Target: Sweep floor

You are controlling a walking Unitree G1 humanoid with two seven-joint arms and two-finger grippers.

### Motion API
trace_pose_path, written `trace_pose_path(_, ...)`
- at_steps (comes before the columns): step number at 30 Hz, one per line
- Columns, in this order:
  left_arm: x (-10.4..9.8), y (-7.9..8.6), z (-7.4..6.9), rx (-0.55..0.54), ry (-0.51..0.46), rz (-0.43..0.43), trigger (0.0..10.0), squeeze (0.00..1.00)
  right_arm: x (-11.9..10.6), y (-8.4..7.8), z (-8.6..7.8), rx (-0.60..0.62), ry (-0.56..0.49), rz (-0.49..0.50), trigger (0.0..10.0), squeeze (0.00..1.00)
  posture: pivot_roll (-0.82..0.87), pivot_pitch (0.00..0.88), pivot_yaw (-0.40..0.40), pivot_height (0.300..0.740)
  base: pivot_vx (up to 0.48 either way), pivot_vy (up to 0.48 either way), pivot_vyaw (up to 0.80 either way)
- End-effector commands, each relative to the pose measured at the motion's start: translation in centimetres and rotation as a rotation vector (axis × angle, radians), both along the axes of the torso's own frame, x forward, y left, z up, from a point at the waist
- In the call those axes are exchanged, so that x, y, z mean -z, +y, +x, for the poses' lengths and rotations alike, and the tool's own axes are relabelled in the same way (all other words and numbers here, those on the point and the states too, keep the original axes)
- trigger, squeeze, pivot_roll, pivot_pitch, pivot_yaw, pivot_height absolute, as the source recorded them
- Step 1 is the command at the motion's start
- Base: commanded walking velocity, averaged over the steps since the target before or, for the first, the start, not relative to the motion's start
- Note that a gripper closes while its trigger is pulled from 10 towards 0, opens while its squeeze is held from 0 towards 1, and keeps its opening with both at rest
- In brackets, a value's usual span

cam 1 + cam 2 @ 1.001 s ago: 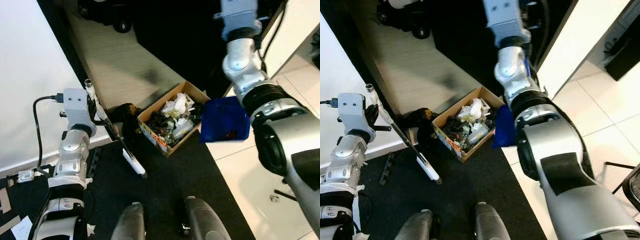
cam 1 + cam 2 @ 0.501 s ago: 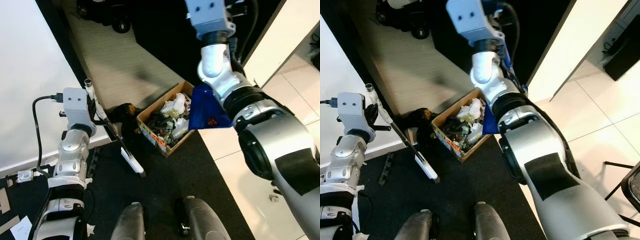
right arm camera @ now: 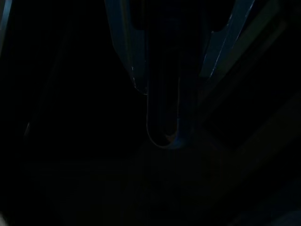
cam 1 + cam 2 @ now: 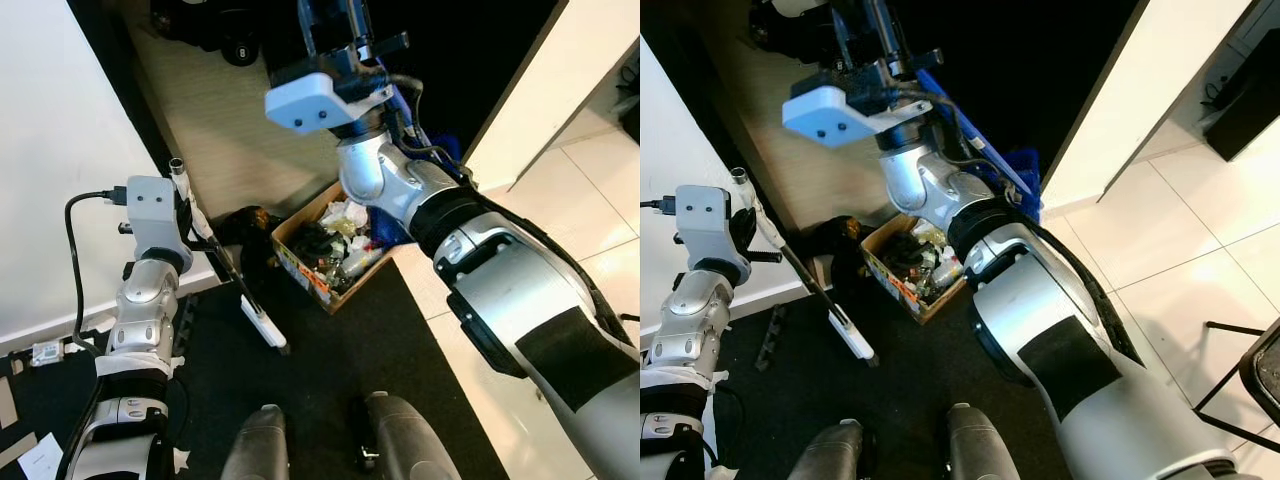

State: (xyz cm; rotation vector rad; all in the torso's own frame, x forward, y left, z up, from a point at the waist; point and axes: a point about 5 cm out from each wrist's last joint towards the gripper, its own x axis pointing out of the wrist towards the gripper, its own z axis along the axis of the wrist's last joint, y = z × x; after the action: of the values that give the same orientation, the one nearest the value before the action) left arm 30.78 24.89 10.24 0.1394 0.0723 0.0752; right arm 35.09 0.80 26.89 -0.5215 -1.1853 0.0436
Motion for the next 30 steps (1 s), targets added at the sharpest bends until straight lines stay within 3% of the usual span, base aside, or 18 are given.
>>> trace_pose_path(1, -0.4, 0.1, 0.0, 0.015, -0.010, 0.030, 10.0, 0.00, -0.3, 0.7, -0.9, -0.045, -0.132, -0.077, 10.0, 0.00, 0.04, 0.112, -0.107, 0.740, 0.000, 0.000, 0.00)
trace_pose_path(3, -0.4, 0.1, 0.0, 0.016, -0.009, 0.031, 10.0, 0.00, -0.3, 0.9, -1.1, -0.055, -0.162, -0.088, 10.0, 0.00, 0.04, 0.111, -0.106, 0.740, 0.000, 0.000, 0.00)
trace_pose_path(5, -0.4, 0.0, 0.1, 0.019, -0.008, 0.032, 10.0, 0.00, 0.2, 1.7, -2.2, -0.106, -0.326, -0.160, 10.0, 0.00, 0.04, 0.111, -0.104, 0.740, 0.000, 0.000, 0.00)
trace_pose_path(10, -0.5, 0.0, 0.1, 0.021, -0.008, 0.033, 10.0, 0.00, 0.9, 2.4, -3.1, -0.167, -0.414, -0.194, 10.0, 0.00, 0.04, 0.111, -0.105, 0.740, 0.000, 0.000, 0.00)
trace_pose_path(13, -0.4, 0.0, 0.1, 0.022, -0.007, 0.033, 10.0, 0.00, 1.3, 2.7, -3.5, -0.199, -0.409, -0.203, 10.0, 0.00, 0.04, 0.111, -0.105, 0.740, 0.000, 0.000, 0.00)
trace_pose_path(17, -0.4, 0.0, 0.1, 0.022, -0.006, 0.032, 10.0, 0.00, 1.3, 2.7, -3.4, -0.198, -0.360, -0.168, 10.0, 0.00, 0.05, 0.112, -0.106, 0.740, 0.000, 0.000, 0.00)
trace_pose_path(20, -0.4, -0.1, 0.1, 0.022, -0.005, 0.032, 10.0, 0.00, 1.0, 2.0, -2.4, -0.129, -0.227, -0.070, 10.0, 0.00, 0.05, 0.112, -0.106, 0.740, 0.000, 0.000, 0.00)
trace_pose_path(22, -0.4, -0.1, 0.1, 0.022, -0.005, 0.032, 10.0, 0.00, 1.0, 2.0, -2.4, -0.129, -0.227, -0.070, 10.0, 0.00, 0.05, 0.112, -0.106, 0.740, 0.000, 0.000, 0.00)
trace_pose_path(24, -0.4, 0.0, 0.1, 0.022, -0.002, 0.032, 10.0, 0.00, 0.9, 0.7, -1.2, -0.042, -0.103, 0.001, 10.0, 0.00, 0.05, 0.112, -0.102, 0.740, 0.000, 0.000, 0.00)
trace_pose_path(28, -0.3, 0.0, 0.1, 0.023, -0.001, 0.032, 10.0, 0.00, 0.9, 0.0, -0.7, -0.008, -0.067, 0.016, 10.0, 0.00, 0.05, 0.109, -0.100, 0.740, 0.000, 0.000, 0.00)
trace_pose_path(30, -0.3, -0.1, 0.1, 0.027, 0.001, 0.032, 10.0, 0.00, 1.0, -1.8, 0.4, 0.075, -0.001, 0.061, 10.0, 0.00, 0.05, 0.107, -0.094, 0.740, 0.000, 0.000, 0.00)
